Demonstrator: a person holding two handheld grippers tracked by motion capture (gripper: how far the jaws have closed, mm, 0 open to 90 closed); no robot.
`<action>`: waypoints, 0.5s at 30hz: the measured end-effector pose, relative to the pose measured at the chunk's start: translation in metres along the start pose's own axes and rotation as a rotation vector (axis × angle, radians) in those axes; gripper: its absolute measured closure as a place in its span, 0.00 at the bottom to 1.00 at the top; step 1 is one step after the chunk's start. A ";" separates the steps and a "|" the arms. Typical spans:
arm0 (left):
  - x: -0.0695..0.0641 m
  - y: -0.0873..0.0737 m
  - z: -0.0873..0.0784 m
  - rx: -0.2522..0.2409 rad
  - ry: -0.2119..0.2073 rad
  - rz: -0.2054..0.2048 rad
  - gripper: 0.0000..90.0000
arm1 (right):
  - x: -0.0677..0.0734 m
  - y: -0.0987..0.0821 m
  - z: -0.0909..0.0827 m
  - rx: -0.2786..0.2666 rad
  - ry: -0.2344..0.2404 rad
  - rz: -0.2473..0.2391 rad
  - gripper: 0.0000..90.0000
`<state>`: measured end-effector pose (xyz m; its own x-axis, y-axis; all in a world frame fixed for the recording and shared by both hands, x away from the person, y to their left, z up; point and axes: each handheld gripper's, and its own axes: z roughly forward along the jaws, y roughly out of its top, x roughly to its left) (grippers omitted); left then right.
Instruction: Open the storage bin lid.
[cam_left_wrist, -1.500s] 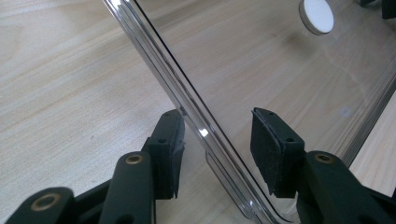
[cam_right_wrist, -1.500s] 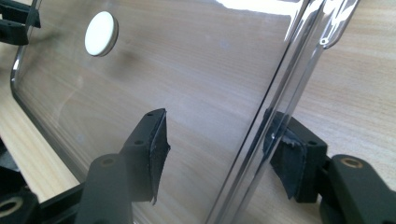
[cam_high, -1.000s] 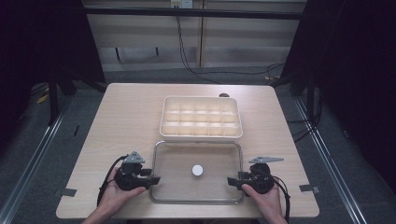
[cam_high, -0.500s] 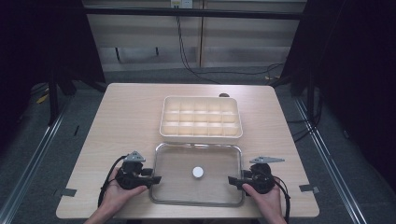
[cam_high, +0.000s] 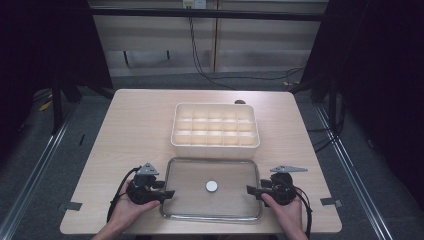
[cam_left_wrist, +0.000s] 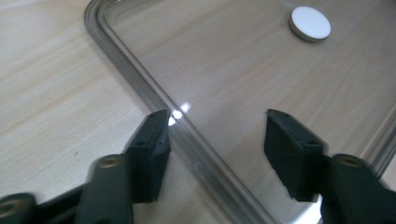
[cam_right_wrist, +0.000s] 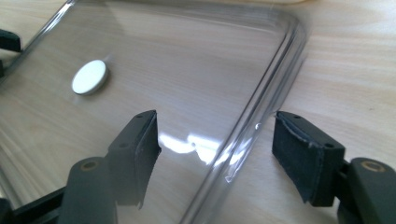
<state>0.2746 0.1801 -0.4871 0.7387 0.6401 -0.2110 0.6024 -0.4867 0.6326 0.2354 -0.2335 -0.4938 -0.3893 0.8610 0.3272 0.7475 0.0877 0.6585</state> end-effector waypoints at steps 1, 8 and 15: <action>0.000 0.000 0.000 0.002 -0.003 -0.002 0.49 | 0.000 0.000 -0.001 -0.014 0.016 0.002 0.37; 0.007 0.000 -0.007 -0.058 -0.028 -0.041 0.40 | 0.002 0.003 -0.008 -0.049 0.043 -0.020 0.37; 0.006 -0.005 -0.029 -0.149 -0.001 -0.031 0.33 | 0.004 0.005 -0.034 -0.136 0.098 -0.072 0.35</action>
<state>0.2676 0.2036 -0.4696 0.7206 0.6530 -0.2328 0.5734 -0.3726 0.7296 0.2194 -0.2465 -0.4658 -0.4946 0.8015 0.3361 0.6384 0.0727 0.7663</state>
